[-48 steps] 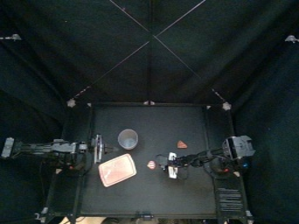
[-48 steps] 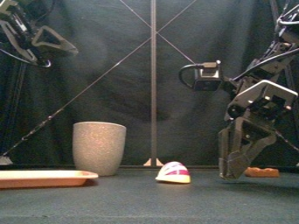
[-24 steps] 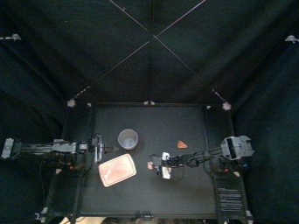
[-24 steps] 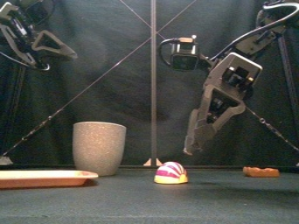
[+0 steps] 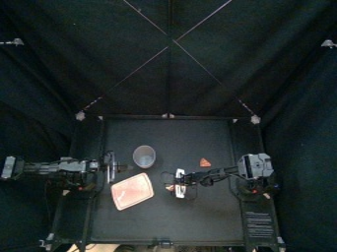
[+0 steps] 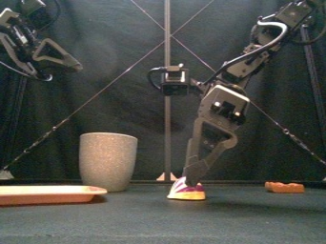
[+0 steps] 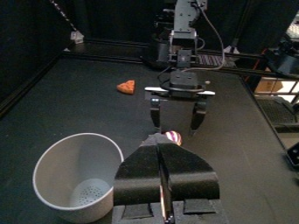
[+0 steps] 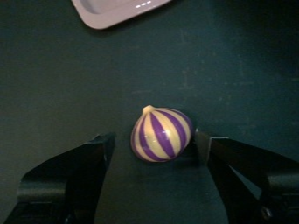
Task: Pick the onion then place it on the pink plate
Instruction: Pick the onion
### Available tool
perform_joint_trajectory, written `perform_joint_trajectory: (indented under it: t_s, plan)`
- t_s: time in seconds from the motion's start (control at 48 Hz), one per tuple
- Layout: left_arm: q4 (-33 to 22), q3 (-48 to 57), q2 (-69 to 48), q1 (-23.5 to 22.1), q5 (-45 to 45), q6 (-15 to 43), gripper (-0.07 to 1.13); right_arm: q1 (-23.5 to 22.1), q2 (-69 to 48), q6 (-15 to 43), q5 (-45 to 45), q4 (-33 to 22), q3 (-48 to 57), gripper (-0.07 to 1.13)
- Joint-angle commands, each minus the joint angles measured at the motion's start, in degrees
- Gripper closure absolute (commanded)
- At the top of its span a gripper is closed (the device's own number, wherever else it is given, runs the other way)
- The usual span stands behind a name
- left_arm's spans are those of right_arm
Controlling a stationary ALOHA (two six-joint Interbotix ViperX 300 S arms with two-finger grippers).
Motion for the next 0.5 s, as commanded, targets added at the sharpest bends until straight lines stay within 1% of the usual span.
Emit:
perform_joint_trajectory:
  t_s: [0.021, 0.5]
  plan:
    - [-0.09, -0.53, 0.09, 0.18, -0.26, 0.09, 1.0, -0.88, -0.44, 0.0, 0.53, -0.18, -2.11, 0.0]
    - [-0.09, 0.35, 0.0, 0.18, -0.26, 0.09, 1.0, -0.7, 0.97, 0.0, 3.6, -1.05, -3.08, 0.01]
